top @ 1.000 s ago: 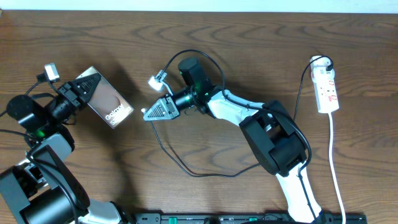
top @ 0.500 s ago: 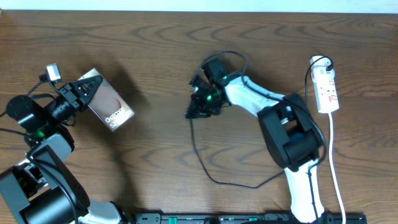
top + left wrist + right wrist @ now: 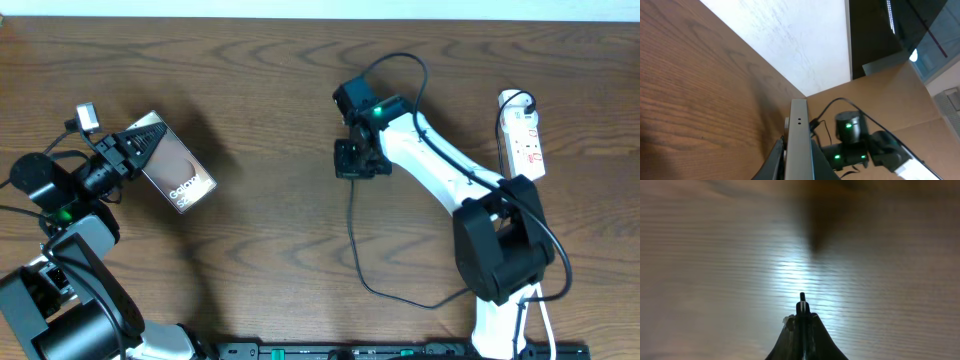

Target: Plug charger to phone and switch on socket

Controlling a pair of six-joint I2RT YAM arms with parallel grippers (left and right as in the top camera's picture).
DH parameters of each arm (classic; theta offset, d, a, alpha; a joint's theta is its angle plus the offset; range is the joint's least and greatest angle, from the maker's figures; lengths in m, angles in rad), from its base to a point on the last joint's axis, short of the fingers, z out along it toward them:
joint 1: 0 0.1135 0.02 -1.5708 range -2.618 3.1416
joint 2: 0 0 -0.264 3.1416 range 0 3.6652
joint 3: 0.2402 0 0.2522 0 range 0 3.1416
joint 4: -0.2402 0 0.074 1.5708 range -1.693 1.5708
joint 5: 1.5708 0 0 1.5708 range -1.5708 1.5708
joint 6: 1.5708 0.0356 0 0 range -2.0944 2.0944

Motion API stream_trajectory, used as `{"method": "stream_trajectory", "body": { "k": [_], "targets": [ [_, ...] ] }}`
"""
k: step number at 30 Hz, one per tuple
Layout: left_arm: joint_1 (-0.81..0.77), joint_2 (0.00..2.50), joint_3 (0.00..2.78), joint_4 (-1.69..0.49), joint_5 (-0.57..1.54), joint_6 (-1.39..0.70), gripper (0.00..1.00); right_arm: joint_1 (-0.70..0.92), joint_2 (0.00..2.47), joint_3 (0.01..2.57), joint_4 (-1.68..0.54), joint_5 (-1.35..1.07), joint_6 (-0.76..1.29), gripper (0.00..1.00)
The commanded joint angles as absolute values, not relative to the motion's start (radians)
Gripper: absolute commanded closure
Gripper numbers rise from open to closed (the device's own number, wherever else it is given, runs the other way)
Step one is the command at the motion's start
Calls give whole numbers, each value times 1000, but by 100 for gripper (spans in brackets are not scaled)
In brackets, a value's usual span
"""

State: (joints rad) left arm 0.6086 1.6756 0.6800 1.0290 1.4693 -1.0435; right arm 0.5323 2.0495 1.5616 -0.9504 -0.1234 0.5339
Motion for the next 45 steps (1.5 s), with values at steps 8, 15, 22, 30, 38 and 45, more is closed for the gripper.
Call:
{"method": "stream_trajectory", "body": {
  "k": [8,15,22,30,38,45],
  "targets": [
    [612,1666,678,1039,1504,-1049,92,538,2098,1540,-995,-59,628,66],
    [612,1666,678,1039,1504,-1049,93,538,2098,1540,-1003,-71,643,45],
    [612,1666,678,1039,1508,-1049,93,546,2102,1534,-1013,-93,696,39],
    [612,1666,678,1039,1508,-1049,93,556,2153,1533,-1002,-135,710,37],
    [612,1666,678,1039,1508,-1049,93,546,2163,1533,-991,-134,693,41],
    [612,1666,678,1039,1507,-1049,93,498,2185,1533,-1000,-186,635,44]
  ]
}}
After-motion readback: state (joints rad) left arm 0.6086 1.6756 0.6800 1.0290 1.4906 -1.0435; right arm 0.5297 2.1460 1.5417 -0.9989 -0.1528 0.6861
